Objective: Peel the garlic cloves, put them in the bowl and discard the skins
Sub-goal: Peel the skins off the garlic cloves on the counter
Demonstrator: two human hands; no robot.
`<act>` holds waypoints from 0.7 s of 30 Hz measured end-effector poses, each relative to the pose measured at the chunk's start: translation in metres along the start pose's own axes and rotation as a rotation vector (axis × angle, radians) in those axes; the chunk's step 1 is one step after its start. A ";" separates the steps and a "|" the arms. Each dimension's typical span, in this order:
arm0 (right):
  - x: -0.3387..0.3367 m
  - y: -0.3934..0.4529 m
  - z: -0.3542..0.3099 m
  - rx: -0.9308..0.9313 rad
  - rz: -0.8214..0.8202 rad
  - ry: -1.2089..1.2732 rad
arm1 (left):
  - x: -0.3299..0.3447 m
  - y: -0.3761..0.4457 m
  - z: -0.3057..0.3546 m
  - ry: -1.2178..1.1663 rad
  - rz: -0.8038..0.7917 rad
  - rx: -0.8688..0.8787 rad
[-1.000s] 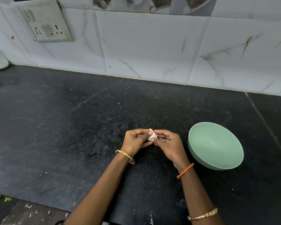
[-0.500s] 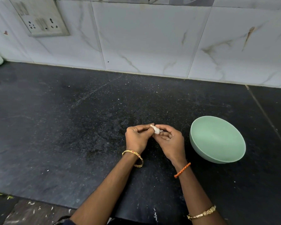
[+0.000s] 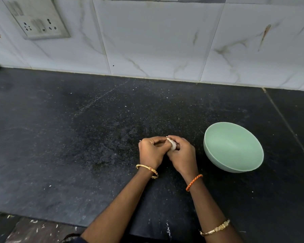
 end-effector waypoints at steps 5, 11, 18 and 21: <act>0.004 -0.002 0.003 0.051 0.010 0.061 | -0.002 0.005 -0.004 0.031 0.021 -0.051; 0.003 -0.001 0.009 0.129 -0.076 0.278 | -0.007 0.013 -0.011 0.020 -0.038 -0.117; -0.001 0.000 0.014 0.164 -0.203 0.459 | -0.010 0.020 -0.024 -0.066 -0.071 -0.298; -0.002 0.000 0.016 0.166 -0.179 0.490 | -0.011 0.019 -0.027 -0.103 -0.021 -0.331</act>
Point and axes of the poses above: each hand's wrist, its own y-axis towards the middle knuckle, its own x-axis out of the palm, z = x × y, the point moved 3 cm from there along y, towards the middle knuckle, and after that the axes turned 1 degree about z, right-handed, at the moved point
